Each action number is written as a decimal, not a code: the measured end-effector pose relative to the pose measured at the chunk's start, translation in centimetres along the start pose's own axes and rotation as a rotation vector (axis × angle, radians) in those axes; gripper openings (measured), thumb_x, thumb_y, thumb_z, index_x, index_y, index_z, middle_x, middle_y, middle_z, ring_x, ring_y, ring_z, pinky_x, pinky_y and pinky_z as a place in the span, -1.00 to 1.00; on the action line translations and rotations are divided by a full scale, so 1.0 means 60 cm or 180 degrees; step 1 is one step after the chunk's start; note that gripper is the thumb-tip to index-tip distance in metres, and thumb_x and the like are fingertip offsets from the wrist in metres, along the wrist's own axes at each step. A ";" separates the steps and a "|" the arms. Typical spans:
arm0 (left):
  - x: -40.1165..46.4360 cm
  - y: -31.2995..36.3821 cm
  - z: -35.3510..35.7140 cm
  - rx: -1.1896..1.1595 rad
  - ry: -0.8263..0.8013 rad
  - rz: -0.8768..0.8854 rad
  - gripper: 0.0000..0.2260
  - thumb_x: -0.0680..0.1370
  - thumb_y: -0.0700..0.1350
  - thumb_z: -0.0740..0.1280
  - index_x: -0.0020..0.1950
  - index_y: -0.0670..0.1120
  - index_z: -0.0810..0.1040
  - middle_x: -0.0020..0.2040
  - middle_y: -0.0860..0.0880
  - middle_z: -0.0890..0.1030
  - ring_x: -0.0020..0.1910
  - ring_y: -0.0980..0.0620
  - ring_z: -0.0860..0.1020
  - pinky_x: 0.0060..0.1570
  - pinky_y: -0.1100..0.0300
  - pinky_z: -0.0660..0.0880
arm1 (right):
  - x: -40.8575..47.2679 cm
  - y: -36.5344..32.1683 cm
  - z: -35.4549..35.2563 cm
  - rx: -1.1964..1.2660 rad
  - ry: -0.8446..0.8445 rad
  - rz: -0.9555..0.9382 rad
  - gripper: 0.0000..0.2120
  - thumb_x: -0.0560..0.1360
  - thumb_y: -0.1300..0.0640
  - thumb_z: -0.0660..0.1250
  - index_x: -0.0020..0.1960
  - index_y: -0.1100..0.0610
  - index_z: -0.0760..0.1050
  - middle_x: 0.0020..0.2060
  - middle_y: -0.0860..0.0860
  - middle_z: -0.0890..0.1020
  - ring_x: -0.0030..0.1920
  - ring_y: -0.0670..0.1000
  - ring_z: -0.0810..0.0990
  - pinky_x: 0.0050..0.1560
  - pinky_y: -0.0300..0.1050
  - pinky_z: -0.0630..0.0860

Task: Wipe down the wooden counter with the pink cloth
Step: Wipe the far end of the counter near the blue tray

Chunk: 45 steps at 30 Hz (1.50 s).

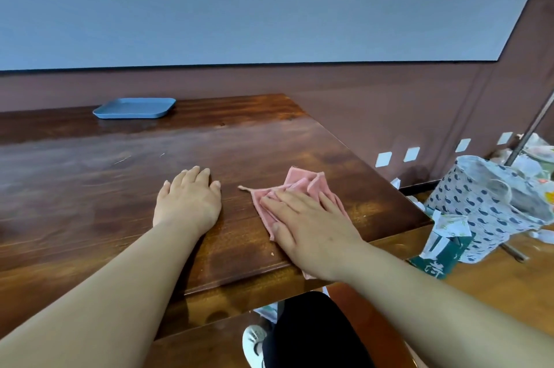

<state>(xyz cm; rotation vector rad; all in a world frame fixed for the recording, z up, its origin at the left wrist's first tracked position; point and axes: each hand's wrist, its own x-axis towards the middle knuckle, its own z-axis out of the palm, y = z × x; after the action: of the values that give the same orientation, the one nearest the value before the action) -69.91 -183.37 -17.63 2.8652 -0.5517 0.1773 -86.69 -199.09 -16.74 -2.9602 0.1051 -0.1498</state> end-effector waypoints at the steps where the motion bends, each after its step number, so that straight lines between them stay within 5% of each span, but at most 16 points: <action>1: -0.001 0.001 -0.001 -0.0003 -0.0009 0.0007 -0.52 0.66 0.10 -0.07 0.56 0.01 0.16 0.58 0.03 0.11 0.55 0.01 0.02 0.50 -0.03 -0.04 | 0.012 0.001 -0.006 -0.0013 -0.0084 0.0019 -0.49 0.68 -0.11 -0.08 0.62 -0.16 0.06 0.62 -0.19 0.06 0.60 -0.11 -0.08 0.58 0.13 -0.15; 25: 0.003 -0.002 0.000 -0.0121 -0.0041 -0.0016 -0.52 0.65 0.10 -0.01 0.56 0.00 0.15 0.58 0.03 0.10 0.56 0.01 0.01 0.50 -0.03 -0.05 | 0.024 -0.041 -0.009 0.0038 -0.0254 -0.0391 -0.50 0.70 -0.08 -0.04 0.63 -0.16 0.06 0.63 -0.15 0.03 0.61 -0.08 -0.07 0.57 0.09 -0.20; 29: -0.003 -0.015 -0.024 -0.0496 -0.0123 0.0129 -0.52 0.65 0.09 0.10 0.53 -0.06 0.24 0.56 -0.04 0.19 0.53 -0.06 0.14 0.49 -0.02 0.04 | 0.059 -0.052 -0.017 -0.0037 -0.0296 -0.0161 -0.50 0.71 -0.08 -0.06 0.64 -0.13 0.03 0.64 -0.11 -0.03 0.62 -0.04 -0.10 0.57 0.06 -0.19; 33: -0.008 -0.063 -0.060 -0.0420 0.0145 0.0181 -0.56 0.64 0.05 0.14 0.49 -0.06 0.31 0.51 -0.05 0.30 0.47 -0.11 0.26 0.46 -0.01 0.12 | 0.011 -0.044 0.004 -0.0124 -0.0188 -0.0743 -0.48 0.68 -0.09 -0.11 0.63 -0.08 0.08 0.62 -0.12 0.11 0.62 -0.05 -0.04 0.55 0.01 -0.25; 40: -0.018 -0.145 -0.076 -0.0237 0.0102 -0.0660 -0.52 0.65 0.11 0.06 0.52 -0.07 0.27 0.51 -0.10 0.29 0.47 -0.15 0.24 0.45 -0.06 0.10 | 0.075 -0.049 -0.008 -0.0161 -0.0257 -0.0175 -0.52 0.70 -0.08 -0.09 0.62 -0.20 0.04 0.63 -0.15 0.02 0.61 -0.08 -0.08 0.54 0.04 -0.11; 45: -0.035 -0.172 -0.053 0.0001 -0.0012 -0.0513 -0.49 0.65 0.16 0.00 0.53 -0.06 0.24 0.55 -0.03 0.20 0.53 -0.07 0.13 0.47 -0.07 0.02 | 0.020 -0.063 0.012 -0.0036 -0.0196 -0.0679 -0.38 0.57 -0.21 -0.22 0.62 -0.19 0.05 0.60 -0.20 0.10 0.60 -0.14 -0.05 0.54 -0.08 -0.19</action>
<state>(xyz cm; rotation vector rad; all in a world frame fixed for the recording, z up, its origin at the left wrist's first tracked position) -68.19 -172.50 -16.86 2.8939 -0.3192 0.1454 -85.17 -195.34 -16.67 -2.9776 -0.2189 -0.0858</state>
